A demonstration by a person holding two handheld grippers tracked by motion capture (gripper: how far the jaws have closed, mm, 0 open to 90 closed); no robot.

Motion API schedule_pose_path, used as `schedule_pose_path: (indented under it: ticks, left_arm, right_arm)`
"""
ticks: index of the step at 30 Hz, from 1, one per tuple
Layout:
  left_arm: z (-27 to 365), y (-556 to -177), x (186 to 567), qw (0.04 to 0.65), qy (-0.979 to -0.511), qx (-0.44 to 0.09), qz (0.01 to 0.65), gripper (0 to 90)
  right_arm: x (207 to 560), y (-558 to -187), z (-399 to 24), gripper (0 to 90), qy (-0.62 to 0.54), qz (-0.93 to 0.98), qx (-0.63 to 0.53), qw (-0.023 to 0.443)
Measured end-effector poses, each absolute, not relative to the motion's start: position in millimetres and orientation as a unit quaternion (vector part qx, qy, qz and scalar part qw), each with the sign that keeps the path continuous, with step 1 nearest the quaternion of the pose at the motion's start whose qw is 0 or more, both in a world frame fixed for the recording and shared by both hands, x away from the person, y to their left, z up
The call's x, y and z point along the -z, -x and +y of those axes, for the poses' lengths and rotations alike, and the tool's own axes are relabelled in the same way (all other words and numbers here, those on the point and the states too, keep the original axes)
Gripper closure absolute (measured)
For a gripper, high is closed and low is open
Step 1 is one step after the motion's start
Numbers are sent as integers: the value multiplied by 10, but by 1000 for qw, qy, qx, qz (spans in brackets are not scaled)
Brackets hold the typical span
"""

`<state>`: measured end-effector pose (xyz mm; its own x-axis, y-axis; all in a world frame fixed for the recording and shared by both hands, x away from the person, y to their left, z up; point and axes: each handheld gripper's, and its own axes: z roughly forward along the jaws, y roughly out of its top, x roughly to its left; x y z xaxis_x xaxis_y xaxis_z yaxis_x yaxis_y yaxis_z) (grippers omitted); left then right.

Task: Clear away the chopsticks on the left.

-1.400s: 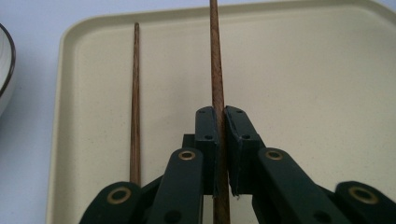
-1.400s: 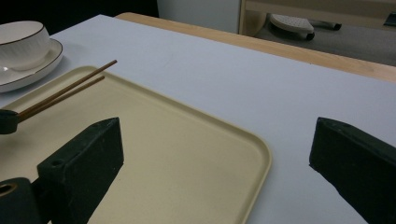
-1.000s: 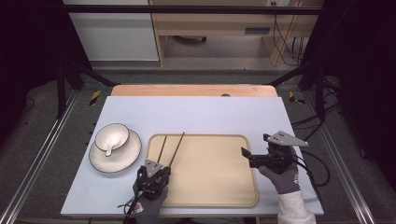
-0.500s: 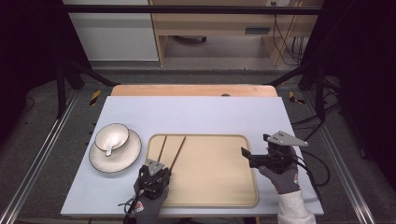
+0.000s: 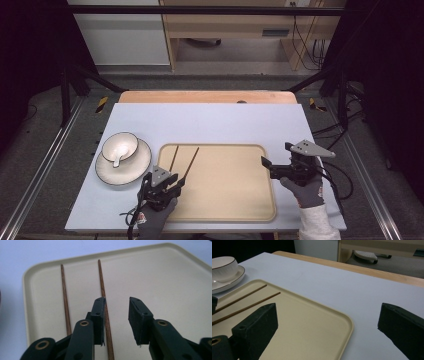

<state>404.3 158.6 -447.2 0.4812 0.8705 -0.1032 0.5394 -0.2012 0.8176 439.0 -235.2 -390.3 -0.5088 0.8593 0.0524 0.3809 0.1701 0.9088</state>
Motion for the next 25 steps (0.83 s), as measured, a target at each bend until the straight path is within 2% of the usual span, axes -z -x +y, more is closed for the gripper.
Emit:
schedule_pose_path:
  ticks: [3,10,14,25]
  left_arm:
    - [1633,-4058,4406,425,-756,-196,458,621]
    - [1879,-4074,4202,421,-773,-213,424,433]
    - [2134,-4075,4177,430,-766,-216,427,364]
    - [2360,-4051,4207,431,-760,-237,426,306]
  right_arm:
    - [3897,-4386,-2366,28,-430,722,-482,249]
    - [3858,-4363,-2426,26,-433,711,-493,252]
    - [3855,-4360,-2456,24,-437,707,-497,251]
    - [3897,-4386,-2480,23,-442,708,-490,252]
